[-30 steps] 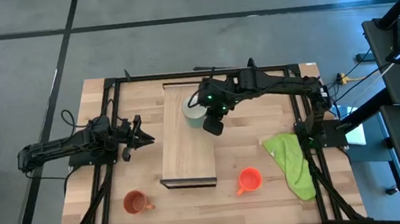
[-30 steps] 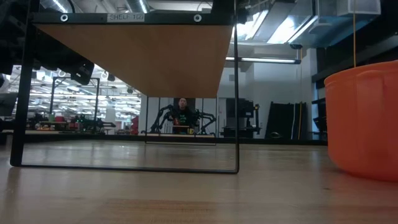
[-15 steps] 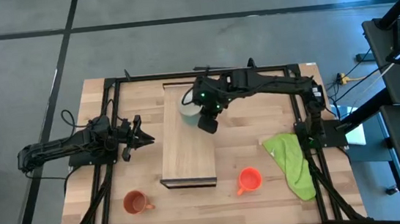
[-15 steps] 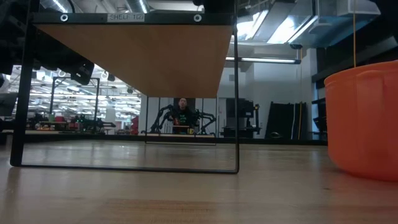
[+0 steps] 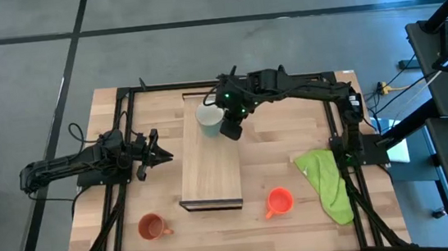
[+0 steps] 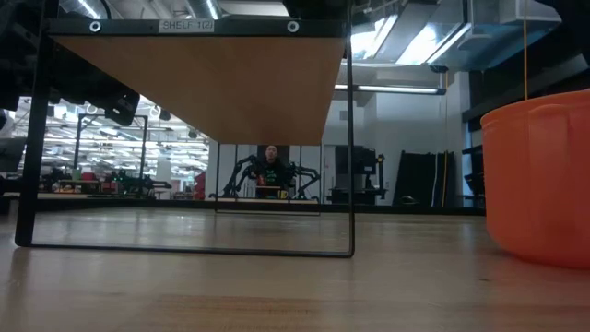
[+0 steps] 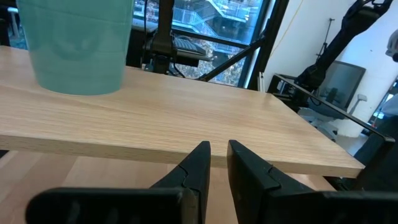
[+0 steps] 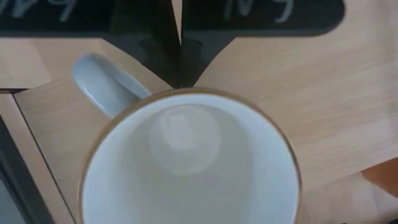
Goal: Stack small to large cups/mugs on shelf
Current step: Put the blue mug on the shelf
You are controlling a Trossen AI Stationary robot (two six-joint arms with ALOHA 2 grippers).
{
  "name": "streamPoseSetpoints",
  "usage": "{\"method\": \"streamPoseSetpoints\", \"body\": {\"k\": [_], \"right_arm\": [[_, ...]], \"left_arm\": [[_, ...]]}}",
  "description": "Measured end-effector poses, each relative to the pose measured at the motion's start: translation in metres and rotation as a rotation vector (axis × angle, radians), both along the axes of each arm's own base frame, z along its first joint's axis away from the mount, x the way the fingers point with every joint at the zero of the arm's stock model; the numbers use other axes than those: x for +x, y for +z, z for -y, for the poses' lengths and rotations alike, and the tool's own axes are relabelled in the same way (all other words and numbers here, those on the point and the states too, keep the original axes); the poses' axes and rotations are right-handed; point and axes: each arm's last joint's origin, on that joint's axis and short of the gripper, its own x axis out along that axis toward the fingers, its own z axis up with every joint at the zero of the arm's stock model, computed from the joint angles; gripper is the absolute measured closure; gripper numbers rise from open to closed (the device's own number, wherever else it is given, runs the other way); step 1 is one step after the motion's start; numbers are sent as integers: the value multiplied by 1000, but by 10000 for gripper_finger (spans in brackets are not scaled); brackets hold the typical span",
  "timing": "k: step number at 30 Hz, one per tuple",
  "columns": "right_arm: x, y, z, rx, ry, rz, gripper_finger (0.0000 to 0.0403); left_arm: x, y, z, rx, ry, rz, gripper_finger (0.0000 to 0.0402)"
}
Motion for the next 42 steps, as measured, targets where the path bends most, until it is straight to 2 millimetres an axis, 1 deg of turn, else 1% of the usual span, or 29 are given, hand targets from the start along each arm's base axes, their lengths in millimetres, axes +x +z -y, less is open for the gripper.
{"method": "streamPoseSetpoints", "body": {"k": [3, 11, 20, 25, 28, 32, 35, 42], "right_arm": [[0, 0, -2, 35, 18, 8, 399], [3, 1, -12, 45, 27, 16, 399], [8, 3, -23, 57, 31, 69, 399], [10, 4, -37, 92, 55, 76, 399], [13, 6, -49, 94, 86, 108, 399], [17, 9, -58, 118, 106, 158, 398], [21, 12, -62, 119, 121, 210, 388], [30, 22, -66, 151, 194, 347, 342]], "left_arm": [[0, 0, 0, 0, 0, 0, 351], [0, 0, 0, 0, 0, 0, 351], [0, 0, 0, 0, 0, 0, 351], [0, 0, 0, 0, 0, 0, 351], [0, 0, 0, 0, 0, 0, 351], [0, 0, 0, 0, 0, 0, 351], [0, 0, 0, 0, 0, 0, 351], [0, 0, 0, 0, 0, 0, 351]]}}
